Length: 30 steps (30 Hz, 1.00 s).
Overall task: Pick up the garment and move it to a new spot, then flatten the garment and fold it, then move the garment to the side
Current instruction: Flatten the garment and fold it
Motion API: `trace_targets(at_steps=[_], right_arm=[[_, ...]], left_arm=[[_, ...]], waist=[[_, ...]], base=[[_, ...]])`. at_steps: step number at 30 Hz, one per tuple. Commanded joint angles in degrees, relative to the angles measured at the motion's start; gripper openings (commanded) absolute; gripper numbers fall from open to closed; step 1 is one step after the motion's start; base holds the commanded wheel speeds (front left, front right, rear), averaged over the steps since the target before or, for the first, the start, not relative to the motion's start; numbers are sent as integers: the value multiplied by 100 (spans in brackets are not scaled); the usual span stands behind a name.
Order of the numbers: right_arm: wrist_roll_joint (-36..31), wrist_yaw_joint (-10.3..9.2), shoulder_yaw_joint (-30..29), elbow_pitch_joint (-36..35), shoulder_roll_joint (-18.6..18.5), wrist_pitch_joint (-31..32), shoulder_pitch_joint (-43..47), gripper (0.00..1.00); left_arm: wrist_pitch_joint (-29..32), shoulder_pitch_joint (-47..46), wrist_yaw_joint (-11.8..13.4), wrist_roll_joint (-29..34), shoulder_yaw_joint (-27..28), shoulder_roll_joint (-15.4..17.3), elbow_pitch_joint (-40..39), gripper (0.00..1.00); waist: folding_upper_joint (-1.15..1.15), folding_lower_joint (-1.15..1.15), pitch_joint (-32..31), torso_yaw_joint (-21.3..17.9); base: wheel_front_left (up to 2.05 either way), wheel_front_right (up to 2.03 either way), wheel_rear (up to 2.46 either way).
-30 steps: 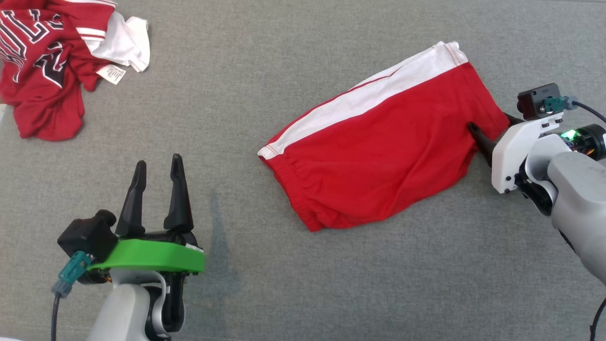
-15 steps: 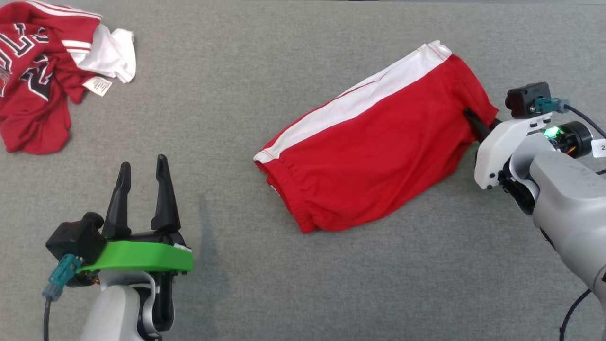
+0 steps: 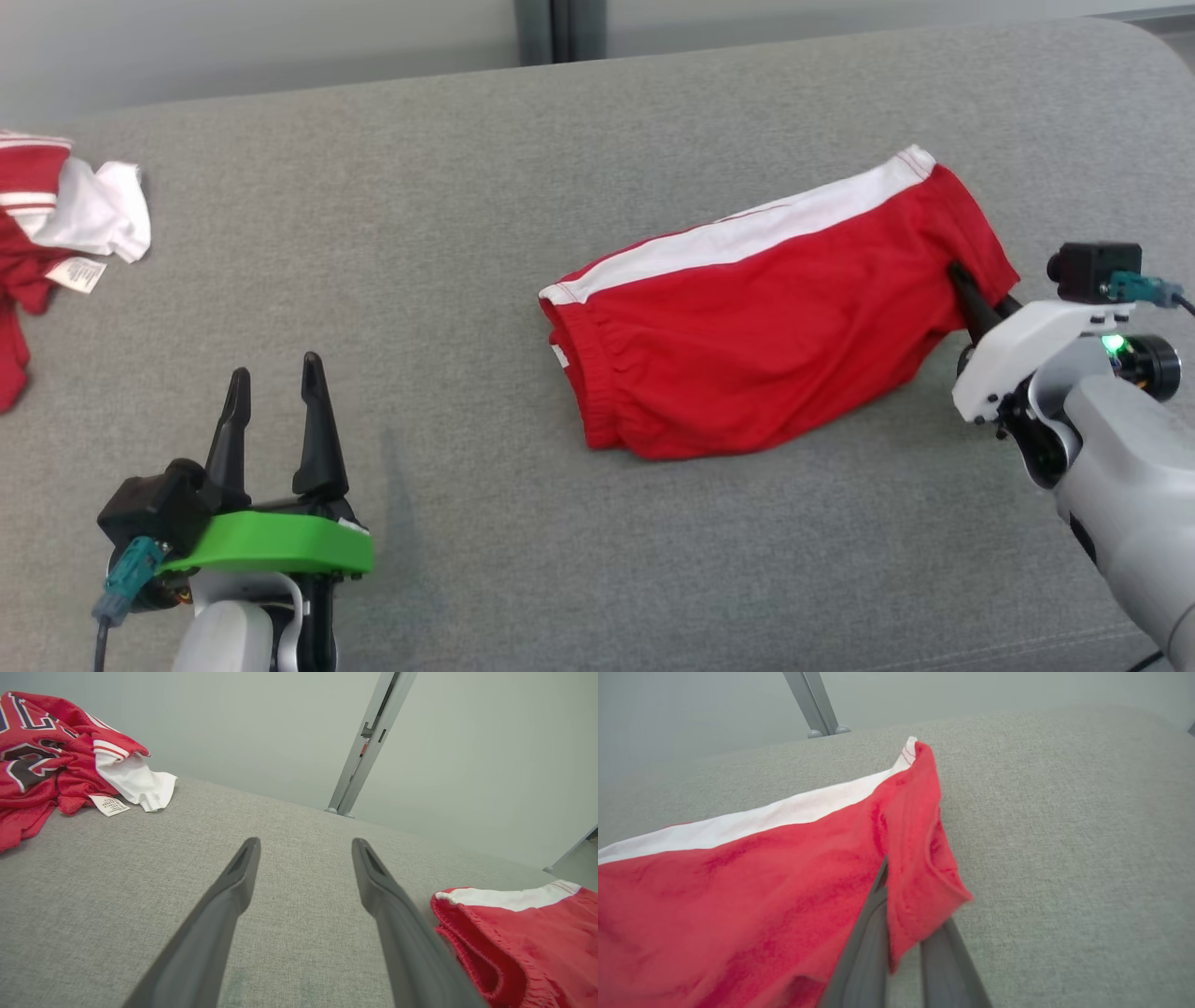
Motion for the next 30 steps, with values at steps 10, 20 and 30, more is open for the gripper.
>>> trace_targets(at_steps=[10,20,30], right_arm=[[-1424,-6,-2066,-867,377,-25,1373,0],[-2933,-6,-2603,-1661,1059,-25,1305,0],[-3531,-6,-1070,-2287,1578,453,1213,0]], left_arm=[[-3,185,-74,146,1,-68,94,100],[-3,181,-119,127,-101,-159,194,100],[-3,172,-132,115,-107,-205,164,100]], waist=[[0,0,-200,-279],[0,0,-323,25],[0,0,-355,255]], base=[[0,0,0],[0,0,0],[0,0,0]])
